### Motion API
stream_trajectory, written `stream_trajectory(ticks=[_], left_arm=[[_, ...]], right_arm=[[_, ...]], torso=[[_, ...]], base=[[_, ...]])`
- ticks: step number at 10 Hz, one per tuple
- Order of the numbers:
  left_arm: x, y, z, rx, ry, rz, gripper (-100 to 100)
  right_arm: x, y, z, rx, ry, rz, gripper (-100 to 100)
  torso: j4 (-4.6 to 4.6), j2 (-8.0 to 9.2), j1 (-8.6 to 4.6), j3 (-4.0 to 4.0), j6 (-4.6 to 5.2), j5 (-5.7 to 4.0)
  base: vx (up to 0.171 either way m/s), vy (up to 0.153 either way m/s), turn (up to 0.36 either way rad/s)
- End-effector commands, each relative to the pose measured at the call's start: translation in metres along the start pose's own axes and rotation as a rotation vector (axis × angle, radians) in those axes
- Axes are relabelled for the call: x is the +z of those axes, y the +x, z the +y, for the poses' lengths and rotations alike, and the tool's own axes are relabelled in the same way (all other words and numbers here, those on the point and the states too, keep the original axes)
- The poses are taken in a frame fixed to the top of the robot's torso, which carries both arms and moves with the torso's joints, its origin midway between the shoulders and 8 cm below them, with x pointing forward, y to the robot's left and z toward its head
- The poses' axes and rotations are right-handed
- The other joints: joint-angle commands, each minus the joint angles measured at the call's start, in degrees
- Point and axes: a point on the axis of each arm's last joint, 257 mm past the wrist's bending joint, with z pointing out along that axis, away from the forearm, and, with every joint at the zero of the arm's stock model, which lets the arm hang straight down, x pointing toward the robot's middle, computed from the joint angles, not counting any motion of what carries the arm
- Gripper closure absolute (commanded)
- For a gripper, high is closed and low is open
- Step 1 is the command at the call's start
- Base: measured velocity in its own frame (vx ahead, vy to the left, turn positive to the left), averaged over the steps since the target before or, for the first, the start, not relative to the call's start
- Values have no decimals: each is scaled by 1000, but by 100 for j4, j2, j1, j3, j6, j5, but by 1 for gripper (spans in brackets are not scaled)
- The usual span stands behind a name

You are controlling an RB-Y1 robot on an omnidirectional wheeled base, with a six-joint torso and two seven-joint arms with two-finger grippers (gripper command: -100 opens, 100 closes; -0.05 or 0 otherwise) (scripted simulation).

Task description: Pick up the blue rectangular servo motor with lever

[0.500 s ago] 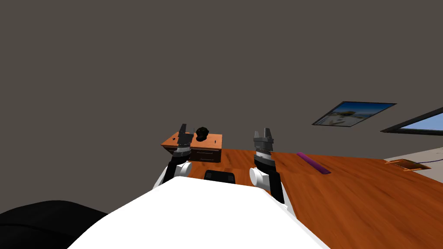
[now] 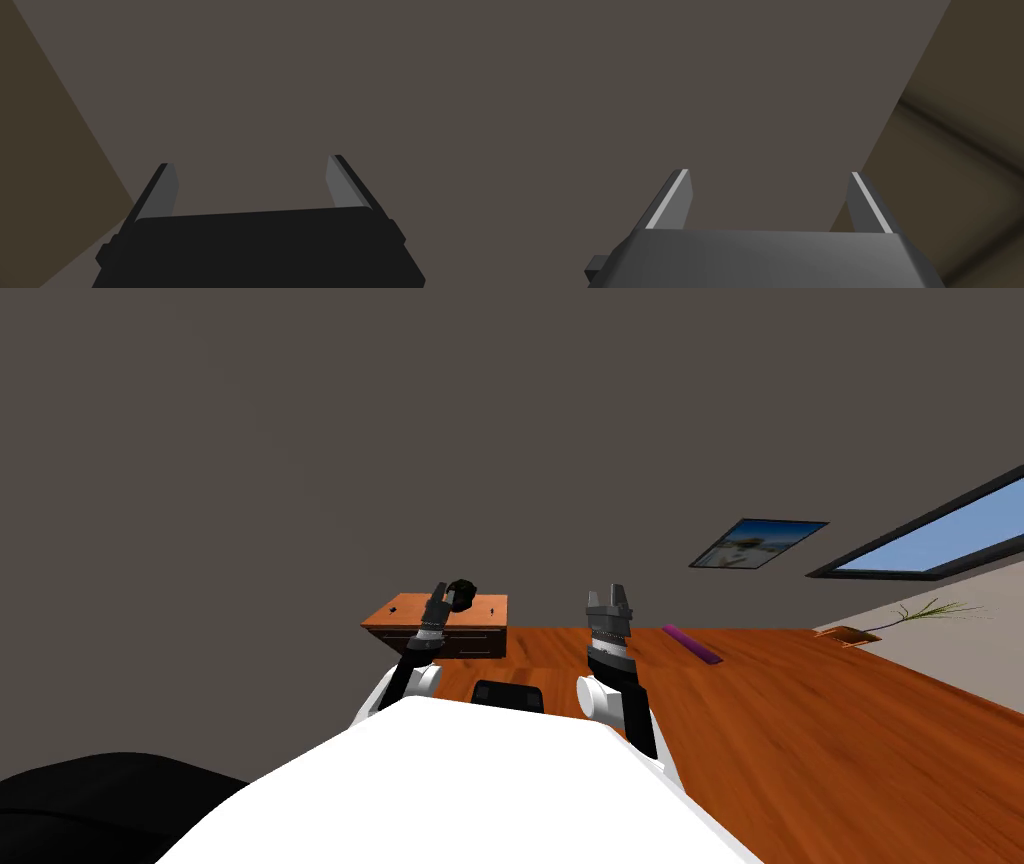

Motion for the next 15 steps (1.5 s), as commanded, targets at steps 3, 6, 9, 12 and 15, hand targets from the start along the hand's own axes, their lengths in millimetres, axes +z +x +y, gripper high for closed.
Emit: stream_trajectory(ticks=[3,6,9,12,15], left_arm=[[-19,14,59,59,-134,83,-100],[-31,21,91,94,-207,132,-100],[-44,24,118,112,-269,160,-100],[-64,29,158,149,-362,213,-100],[-79,31,180,168,-418,242,-100]], right_arm=[[0,0,0,0,0,0,0],[0,0,0,0,0,0,0],[0,0,0,0,0,0,0],[0,0,0,0,0,0,0],[0,0,0,0,0,0,0]], torso=[[-1,-8,1,-4,-1,0],[-4,-21,7,-11,-1,1],[-6,-30,9,-16,-2,2],[-7,-37,18,-20,-5,3],[-7,-38,13,-21,-3,2]], base=[[-111,-58,-173],[-71,-52,-135],[-42,-41,-91],[-29,-31,-127],[-21,-35,-107]])
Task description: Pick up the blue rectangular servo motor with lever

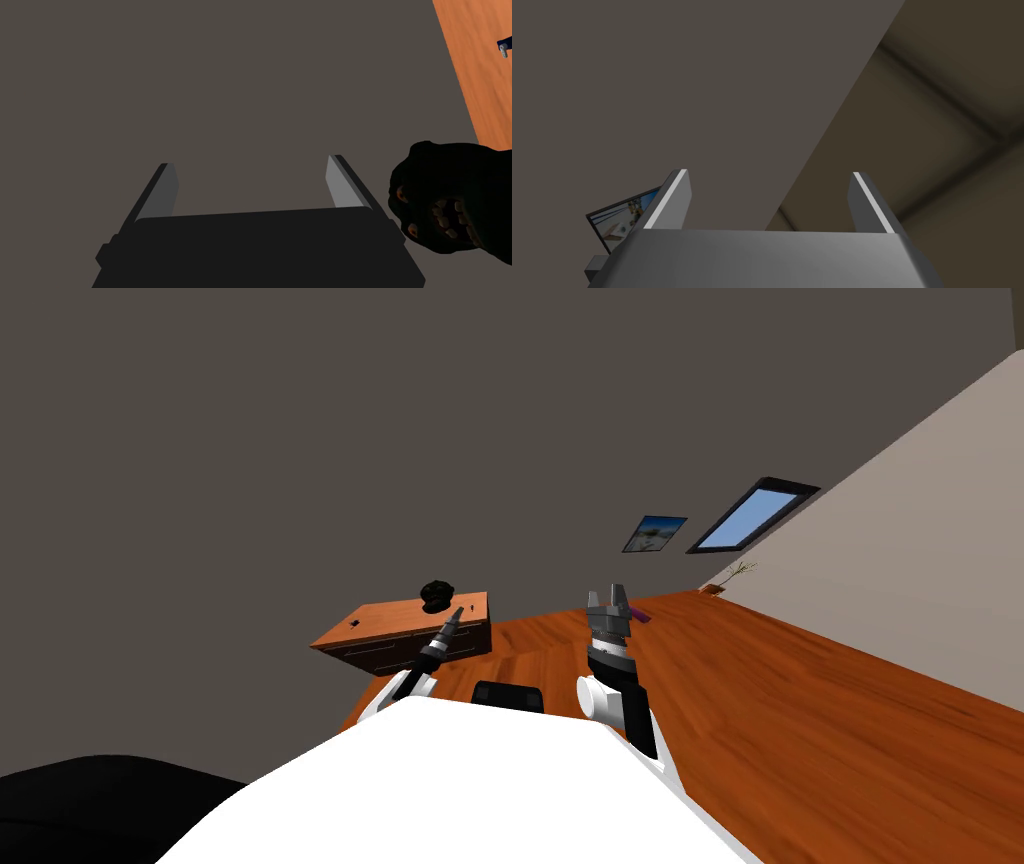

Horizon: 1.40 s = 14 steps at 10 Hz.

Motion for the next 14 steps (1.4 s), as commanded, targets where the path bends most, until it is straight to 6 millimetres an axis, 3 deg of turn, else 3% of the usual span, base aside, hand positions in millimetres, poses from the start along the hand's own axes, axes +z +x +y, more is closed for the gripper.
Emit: stream_trajectory(ticks=[1,3,9,14], left_arm=[[-4,9,26,23,-58,33,-100],[-13,21,67,63,-148,89,-100],[-42,34,143,128,-317,180,-100],[-70,37,193,176,-435,239,-100]], right_arm=[[0,0,0,0,0,0,0],[0,0,0,0,0,0,0],[0,0,0,0,0,0,0],[0,0,0,0,0,0,0]], torso=[[0,0,0,0,0,0],[-1,-3,-5,-2,2,0],[-4,-16,8,-10,-2,1],[-5,-22,13,-13,-1,2]], base=[[-13,-35,-178],[-2,-53,-229],[26,-22,-118],[42,-5,-101]])
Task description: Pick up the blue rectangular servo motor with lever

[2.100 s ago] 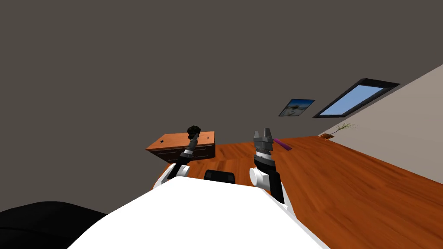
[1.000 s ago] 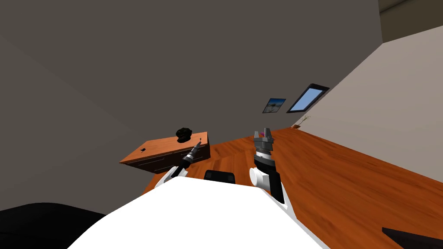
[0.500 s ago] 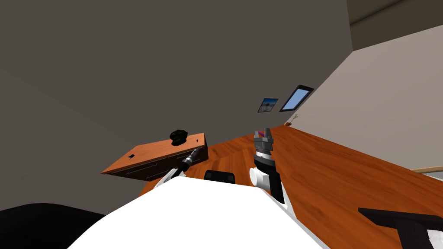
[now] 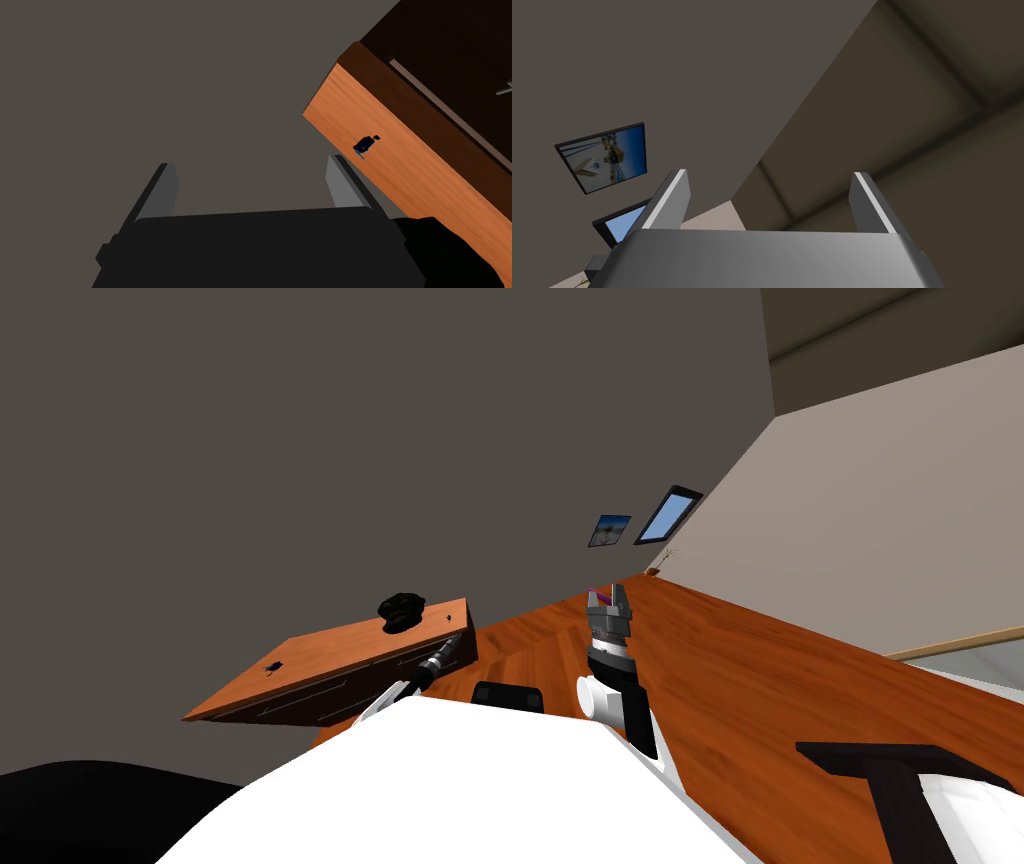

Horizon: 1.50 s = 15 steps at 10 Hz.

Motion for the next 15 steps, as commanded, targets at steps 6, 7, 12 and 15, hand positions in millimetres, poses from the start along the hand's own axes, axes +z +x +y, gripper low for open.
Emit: stream_trajectory(ticks=[6,7,12,15], left_arm=[[-14,12,74,77,-158,79,-100],[-20,14,96,100,-207,101,-100],[-42,13,156,165,-340,159,-100],[-55,9,186,203,-410,187,-100]], right_arm=[[0,0,0,0,0,0,0],[0,0,0,0,0,0,0],[0,0,0,0,0,0,0],[0,0,0,0,0,0,0]], torso=[[1,5,1,2,-1,0],[1,2,2,2,2,0],[-5,-27,20,-16,0,3],[-5,-27,27,-15,-1,4]], base=[[52,3,-86],[104,25,-194],[120,49,-107],[103,67,-84]])
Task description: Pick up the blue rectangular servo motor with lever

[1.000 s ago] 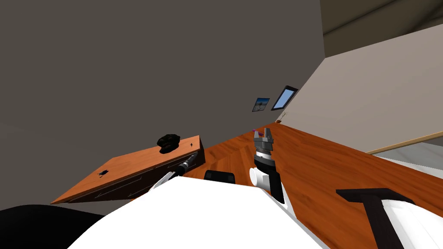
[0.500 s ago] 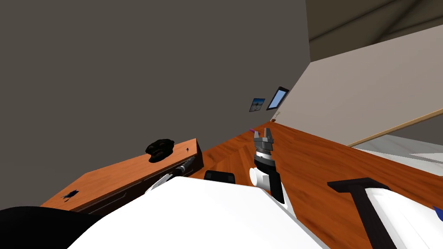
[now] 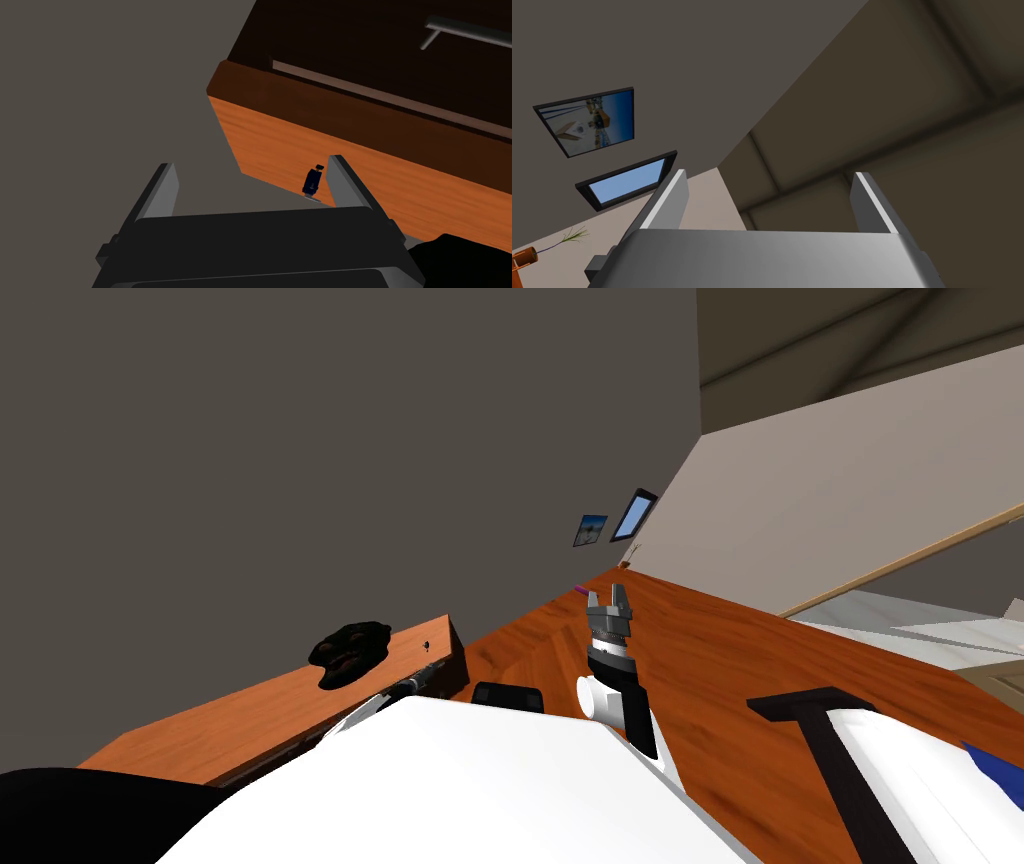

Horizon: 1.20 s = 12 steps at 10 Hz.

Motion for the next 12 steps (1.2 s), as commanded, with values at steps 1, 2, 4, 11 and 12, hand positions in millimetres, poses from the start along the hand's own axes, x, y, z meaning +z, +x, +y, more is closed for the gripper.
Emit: stream_trajectory(ticks=[1,2,4,11,12], left_arm=[[0,1,18,20,-37,14,-100],[-1,1,31,36,-65,24,-100],[-4,0,54,62,-112,41,-100],[-10,-4,83,101,-177,64,0],[-3,-1,80,98,-180,59,-100]], right_arm=[[0,0,0,0,0,0,0],[0,0,0,0,0,0,0],[0,0,0,0,0,0,0],[0,0,0,0,0,0,0],[0,0,0,0,0,0,0]], torso=[[0,0,0,0,0,0],[0,-5,0,-2,1,-1],[-4,-23,16,-12,1,3],[0,6,2,2,-1,2],[5,25,-19,14,-2,-3]], base=[[113,63,-57],[144,111,-110],[161,119,-84],[93,82,-32],[-9,32,-43]])
